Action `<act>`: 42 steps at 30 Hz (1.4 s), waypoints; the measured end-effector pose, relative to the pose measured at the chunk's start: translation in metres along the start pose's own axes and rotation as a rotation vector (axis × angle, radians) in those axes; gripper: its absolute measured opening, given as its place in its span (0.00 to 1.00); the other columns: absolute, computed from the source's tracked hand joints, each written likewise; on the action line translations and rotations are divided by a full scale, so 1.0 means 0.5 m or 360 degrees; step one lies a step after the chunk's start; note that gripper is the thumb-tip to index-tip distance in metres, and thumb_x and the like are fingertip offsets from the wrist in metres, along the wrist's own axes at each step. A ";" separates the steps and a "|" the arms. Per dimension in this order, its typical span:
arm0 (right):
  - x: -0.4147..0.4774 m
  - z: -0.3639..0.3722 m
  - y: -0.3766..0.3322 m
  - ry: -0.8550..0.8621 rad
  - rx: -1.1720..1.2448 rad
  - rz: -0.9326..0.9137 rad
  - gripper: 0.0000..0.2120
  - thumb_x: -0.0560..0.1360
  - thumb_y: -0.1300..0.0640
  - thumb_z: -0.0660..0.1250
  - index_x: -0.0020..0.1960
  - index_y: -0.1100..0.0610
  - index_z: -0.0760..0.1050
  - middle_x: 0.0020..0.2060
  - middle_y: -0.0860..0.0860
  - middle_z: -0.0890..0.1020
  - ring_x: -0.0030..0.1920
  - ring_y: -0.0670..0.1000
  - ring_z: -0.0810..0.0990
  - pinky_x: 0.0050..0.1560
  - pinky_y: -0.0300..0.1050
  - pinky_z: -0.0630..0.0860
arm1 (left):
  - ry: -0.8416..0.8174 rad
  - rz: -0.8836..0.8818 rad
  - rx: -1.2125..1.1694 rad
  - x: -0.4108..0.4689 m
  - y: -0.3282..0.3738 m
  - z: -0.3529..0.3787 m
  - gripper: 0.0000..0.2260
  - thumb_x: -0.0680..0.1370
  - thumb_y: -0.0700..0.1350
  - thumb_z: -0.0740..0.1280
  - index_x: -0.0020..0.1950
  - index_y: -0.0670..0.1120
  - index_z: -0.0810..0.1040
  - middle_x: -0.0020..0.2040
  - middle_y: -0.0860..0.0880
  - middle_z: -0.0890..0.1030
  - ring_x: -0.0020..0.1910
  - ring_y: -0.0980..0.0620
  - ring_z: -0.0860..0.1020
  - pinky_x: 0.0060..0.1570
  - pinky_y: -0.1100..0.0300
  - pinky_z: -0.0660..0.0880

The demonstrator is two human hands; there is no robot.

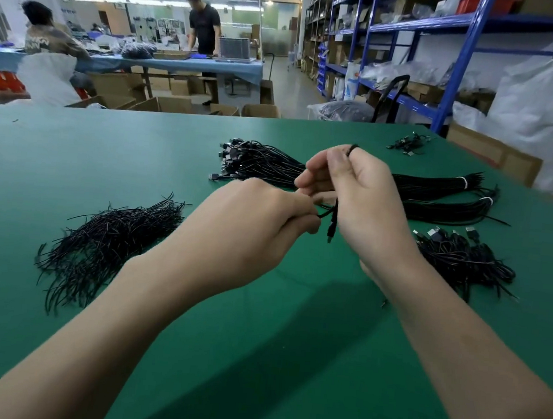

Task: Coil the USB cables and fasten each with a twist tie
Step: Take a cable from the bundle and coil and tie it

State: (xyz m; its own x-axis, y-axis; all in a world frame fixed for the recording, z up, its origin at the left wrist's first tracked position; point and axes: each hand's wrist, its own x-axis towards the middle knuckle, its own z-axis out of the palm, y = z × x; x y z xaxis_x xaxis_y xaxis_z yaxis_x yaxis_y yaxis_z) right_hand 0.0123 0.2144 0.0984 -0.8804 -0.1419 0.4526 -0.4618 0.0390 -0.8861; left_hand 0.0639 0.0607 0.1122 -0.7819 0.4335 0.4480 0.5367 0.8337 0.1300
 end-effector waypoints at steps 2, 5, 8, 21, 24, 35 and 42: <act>-0.005 0.000 -0.003 -0.0111 -0.0257 -0.0122 0.16 0.86 0.58 0.55 0.45 0.58 0.76 0.33 0.49 0.81 0.33 0.45 0.80 0.35 0.37 0.77 | 0.0092 0.0063 0.0007 -0.001 -0.004 -0.017 0.12 0.83 0.52 0.62 0.48 0.54 0.84 0.36 0.56 0.82 0.34 0.57 0.77 0.40 0.53 0.76; -0.015 0.002 -0.005 -0.0375 -0.0374 -0.0144 0.22 0.85 0.48 0.55 0.40 0.58 0.75 0.26 0.47 0.76 0.27 0.47 0.73 0.32 0.43 0.71 | 0.0320 0.0113 -0.0045 -0.004 -0.017 -0.050 0.12 0.80 0.52 0.66 0.38 0.53 0.81 0.26 0.63 0.72 0.29 0.64 0.73 0.33 0.72 0.65; -0.021 0.006 -0.015 -0.0669 -0.0110 -0.0014 0.28 0.81 0.39 0.50 0.38 0.58 0.77 0.25 0.47 0.66 0.28 0.48 0.62 0.31 0.41 0.61 | 0.0437 0.0071 -0.0073 -0.008 -0.032 -0.068 0.17 0.80 0.54 0.68 0.34 0.48 0.79 0.25 0.58 0.70 0.27 0.55 0.70 0.30 0.67 0.63; -0.041 -0.011 -0.056 -0.1451 0.0837 0.0407 0.17 0.83 0.53 0.52 0.46 0.61 0.75 0.27 0.48 0.57 0.27 0.46 0.56 0.28 0.41 0.50 | 0.0611 -0.0063 -0.1061 -0.005 -0.049 -0.005 0.22 0.82 0.53 0.60 0.37 0.37 0.71 0.31 0.43 0.66 0.32 0.54 0.64 0.33 0.59 0.62; -0.037 -0.007 -0.067 -0.1279 0.1034 0.0291 0.14 0.83 0.55 0.52 0.46 0.60 0.72 0.27 0.47 0.56 0.26 0.45 0.55 0.26 0.40 0.51 | 0.0581 -0.0194 -0.1368 0.001 -0.040 0.039 0.21 0.85 0.51 0.57 0.42 0.36 0.72 0.35 0.51 0.70 0.37 0.56 0.68 0.35 0.58 0.66; 0.001 -0.040 -0.049 -0.0073 0.0292 -0.0049 0.16 0.87 0.58 0.50 0.49 0.61 0.73 0.31 0.51 0.82 0.33 0.51 0.82 0.35 0.42 0.79 | 0.0179 0.0032 -0.0281 -0.005 0.013 0.040 0.11 0.84 0.50 0.62 0.50 0.49 0.83 0.38 0.56 0.79 0.38 0.54 0.76 0.41 0.52 0.73; -0.014 -0.023 -0.047 -0.0610 -0.0464 -0.0007 0.19 0.86 0.53 0.54 0.43 0.59 0.76 0.27 0.52 0.79 0.26 0.51 0.74 0.30 0.46 0.72 | 0.0454 0.0088 0.0068 -0.009 -0.024 -0.056 0.18 0.80 0.58 0.65 0.34 0.50 0.78 0.28 0.53 0.75 0.26 0.55 0.70 0.29 0.54 0.69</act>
State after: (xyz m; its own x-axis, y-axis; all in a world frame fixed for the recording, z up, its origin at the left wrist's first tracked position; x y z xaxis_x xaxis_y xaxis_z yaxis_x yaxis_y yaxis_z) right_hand 0.0281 0.2259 0.1174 -0.8006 -0.4946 0.3382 -0.5245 0.3056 -0.7947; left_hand 0.0698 0.0394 0.1334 -0.6280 0.3699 0.6847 0.5574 0.8278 0.0639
